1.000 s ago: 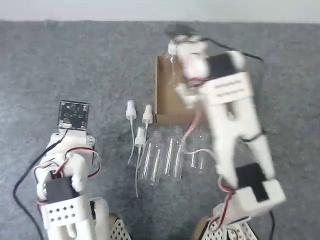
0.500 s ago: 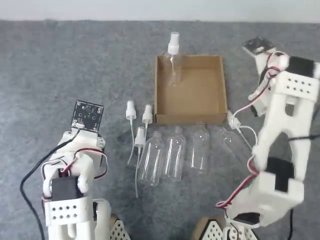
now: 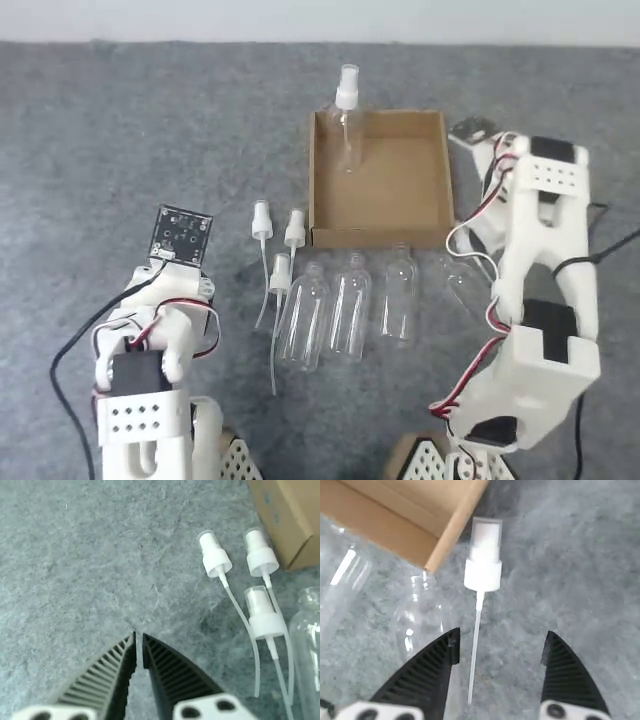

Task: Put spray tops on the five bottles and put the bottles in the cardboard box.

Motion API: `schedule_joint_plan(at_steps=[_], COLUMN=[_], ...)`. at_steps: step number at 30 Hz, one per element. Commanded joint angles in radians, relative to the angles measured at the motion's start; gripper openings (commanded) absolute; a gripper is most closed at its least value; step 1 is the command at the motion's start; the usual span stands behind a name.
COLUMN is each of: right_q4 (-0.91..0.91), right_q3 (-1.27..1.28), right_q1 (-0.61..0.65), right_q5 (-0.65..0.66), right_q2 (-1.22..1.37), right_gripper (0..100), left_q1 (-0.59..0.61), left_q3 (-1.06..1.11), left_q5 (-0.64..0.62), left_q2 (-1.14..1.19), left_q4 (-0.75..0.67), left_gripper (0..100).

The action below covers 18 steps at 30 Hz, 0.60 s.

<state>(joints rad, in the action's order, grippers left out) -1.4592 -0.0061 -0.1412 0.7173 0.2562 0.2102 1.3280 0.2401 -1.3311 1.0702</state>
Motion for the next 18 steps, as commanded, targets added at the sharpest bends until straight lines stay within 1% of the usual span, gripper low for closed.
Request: schedule_joint_plan(at_steps=[1,3,5,8,11,14,18], right_q4=[0.096,0.114,0.151,0.182,0.209,0.262,0.300], right_q3=[0.057,0.066,0.066,0.069,0.083,0.086,0.081], right_q1=[0.027,0.033,0.036,0.064,0.091,0.087,0.047], right_q5=[0.008,-0.002,-0.043,-0.072,-0.074,-0.075,-0.075], right_q2=[-0.015,-0.013,-0.013,0.001,0.025,0.058,0.093], right_gripper=[22.9,22.9,22.9,22.9,22.9,22.6,22.1], left_q1=[-0.002,-0.002,-0.002,-0.002,-0.002,-0.002,-0.002], left_q3=[-0.005,-0.005,-0.005,-0.005,-0.005,-0.005,0.005], left_q5=[0.003,0.003,0.003,0.003,0.003,0.003,0.003], left_q2=[-0.020,-0.020,-0.020,-0.020,-0.020,-0.020,-0.020], left_q4=[-0.026,-0.026,-0.026,-0.026,-0.025,-0.025,-0.026], left_gripper=[2,2,2,2,2,2,2])
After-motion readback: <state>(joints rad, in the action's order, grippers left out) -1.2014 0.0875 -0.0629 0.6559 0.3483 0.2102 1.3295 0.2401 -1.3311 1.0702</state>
